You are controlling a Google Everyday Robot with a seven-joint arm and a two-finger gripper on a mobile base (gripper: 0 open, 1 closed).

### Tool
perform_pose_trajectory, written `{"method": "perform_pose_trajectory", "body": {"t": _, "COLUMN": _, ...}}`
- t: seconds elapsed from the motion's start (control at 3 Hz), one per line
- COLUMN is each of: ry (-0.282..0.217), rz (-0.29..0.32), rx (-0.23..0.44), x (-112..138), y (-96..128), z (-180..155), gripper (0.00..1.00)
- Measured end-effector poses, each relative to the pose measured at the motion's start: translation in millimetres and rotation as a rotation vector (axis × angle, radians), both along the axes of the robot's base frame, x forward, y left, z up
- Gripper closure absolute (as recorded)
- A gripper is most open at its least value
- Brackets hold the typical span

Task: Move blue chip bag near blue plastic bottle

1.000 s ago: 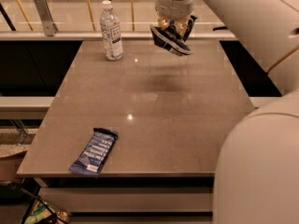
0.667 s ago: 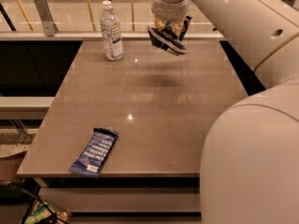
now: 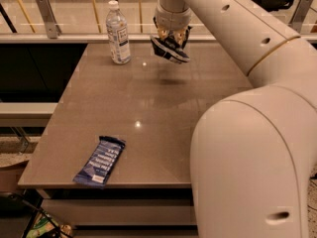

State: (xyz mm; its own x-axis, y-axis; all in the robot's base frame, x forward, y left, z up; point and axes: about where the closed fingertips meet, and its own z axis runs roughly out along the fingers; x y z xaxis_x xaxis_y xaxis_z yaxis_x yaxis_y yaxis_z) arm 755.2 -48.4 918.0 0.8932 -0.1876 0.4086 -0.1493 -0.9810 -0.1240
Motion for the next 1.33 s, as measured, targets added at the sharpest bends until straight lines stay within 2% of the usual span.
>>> {"method": "perform_pose_trajectory", "body": {"t": 0.67, "ry": 0.026, "rz": 0.095, "rx": 0.040, "x": 21, "y": 26, "z": -24, "gripper": 1.00}}
{"method": "perform_pose_trajectory", "body": {"t": 1.33, "ry": 0.058, "rz": 0.219, "rx": 0.135, "x": 30, "y": 50, "z": -37, "gripper": 1.00}}
